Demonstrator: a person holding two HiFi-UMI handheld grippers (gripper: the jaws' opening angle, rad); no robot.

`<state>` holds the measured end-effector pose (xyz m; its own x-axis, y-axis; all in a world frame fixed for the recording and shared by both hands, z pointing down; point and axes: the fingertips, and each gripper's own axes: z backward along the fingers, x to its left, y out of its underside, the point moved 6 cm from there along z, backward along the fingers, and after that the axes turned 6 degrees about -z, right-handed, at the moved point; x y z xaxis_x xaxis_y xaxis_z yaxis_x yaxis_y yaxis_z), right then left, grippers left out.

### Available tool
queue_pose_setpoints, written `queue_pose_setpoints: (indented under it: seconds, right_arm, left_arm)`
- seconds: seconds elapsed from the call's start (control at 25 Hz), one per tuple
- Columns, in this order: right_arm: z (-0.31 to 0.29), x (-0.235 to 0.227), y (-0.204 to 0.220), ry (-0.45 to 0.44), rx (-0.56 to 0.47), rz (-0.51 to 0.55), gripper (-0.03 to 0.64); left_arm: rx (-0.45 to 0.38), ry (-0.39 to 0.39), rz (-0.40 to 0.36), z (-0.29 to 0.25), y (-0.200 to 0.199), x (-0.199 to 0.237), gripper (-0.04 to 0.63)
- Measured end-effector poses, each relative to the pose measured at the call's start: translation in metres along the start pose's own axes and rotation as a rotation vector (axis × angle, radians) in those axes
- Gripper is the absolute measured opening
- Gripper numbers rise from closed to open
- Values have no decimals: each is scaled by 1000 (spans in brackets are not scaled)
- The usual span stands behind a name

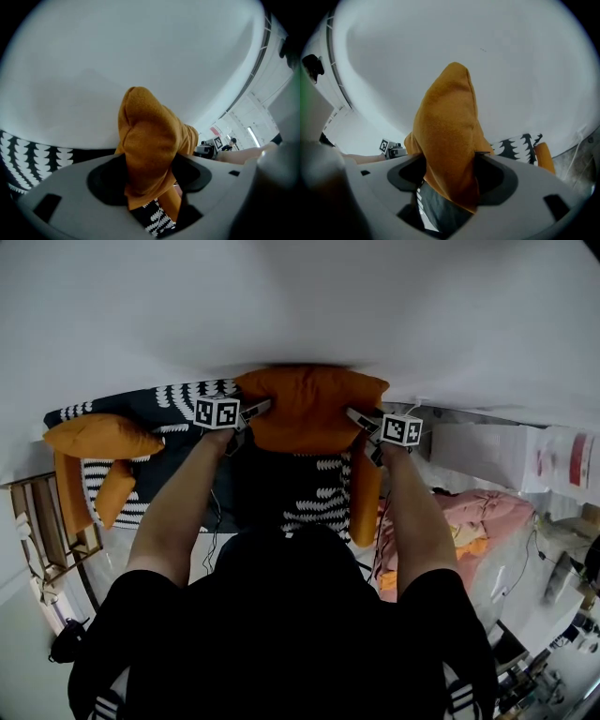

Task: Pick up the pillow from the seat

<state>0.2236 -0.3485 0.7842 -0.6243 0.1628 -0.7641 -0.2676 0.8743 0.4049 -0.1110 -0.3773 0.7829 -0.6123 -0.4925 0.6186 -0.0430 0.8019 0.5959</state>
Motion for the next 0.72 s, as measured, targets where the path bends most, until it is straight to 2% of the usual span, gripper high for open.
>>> queue_pose_setpoints:
  seconds: [0.36, 0.72]
  right_arm:
    - [24, 20, -1, -15, -39, 21, 316]
    - [51, 52, -4, -38, -90, 43, 310]
  left_arm:
    - [-16, 12, -27, 14, -6, -25, 285]
    - [-67, 19, -61, 39, -13, -54, 284]
